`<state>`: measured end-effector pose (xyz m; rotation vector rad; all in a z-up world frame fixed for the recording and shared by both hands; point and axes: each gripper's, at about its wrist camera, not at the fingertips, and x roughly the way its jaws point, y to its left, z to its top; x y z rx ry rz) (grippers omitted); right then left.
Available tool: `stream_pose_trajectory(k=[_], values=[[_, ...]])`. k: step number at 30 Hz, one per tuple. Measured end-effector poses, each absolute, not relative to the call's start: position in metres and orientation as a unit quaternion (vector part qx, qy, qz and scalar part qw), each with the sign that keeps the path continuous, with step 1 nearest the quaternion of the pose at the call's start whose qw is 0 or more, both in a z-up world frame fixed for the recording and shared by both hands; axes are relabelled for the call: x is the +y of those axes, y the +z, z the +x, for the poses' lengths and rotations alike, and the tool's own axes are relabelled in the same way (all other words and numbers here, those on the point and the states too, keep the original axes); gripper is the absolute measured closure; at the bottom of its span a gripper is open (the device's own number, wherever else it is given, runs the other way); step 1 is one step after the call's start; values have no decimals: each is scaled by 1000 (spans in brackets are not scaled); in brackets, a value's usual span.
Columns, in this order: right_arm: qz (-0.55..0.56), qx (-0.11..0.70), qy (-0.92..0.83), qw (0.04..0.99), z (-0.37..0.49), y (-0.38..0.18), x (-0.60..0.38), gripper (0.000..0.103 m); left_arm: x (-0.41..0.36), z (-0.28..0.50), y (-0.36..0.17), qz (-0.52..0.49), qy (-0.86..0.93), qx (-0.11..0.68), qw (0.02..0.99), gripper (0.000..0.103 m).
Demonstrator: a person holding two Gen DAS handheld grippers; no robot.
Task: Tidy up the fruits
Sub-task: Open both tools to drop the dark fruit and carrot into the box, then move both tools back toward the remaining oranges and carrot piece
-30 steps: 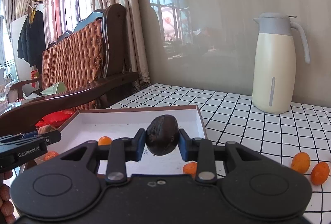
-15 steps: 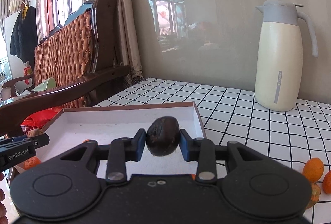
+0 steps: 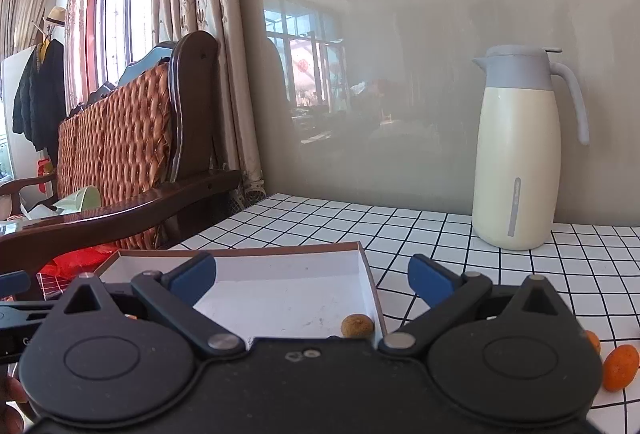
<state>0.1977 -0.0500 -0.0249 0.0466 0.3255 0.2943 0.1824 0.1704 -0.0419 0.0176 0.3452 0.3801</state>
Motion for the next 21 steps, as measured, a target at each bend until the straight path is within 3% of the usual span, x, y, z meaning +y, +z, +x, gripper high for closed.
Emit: stream_pose_trajectory(k=[21], values=[[27, 146, 150, 978, 146, 3, -69, 6, 151, 135, -7, 3, 177, 154, 972, 0]])
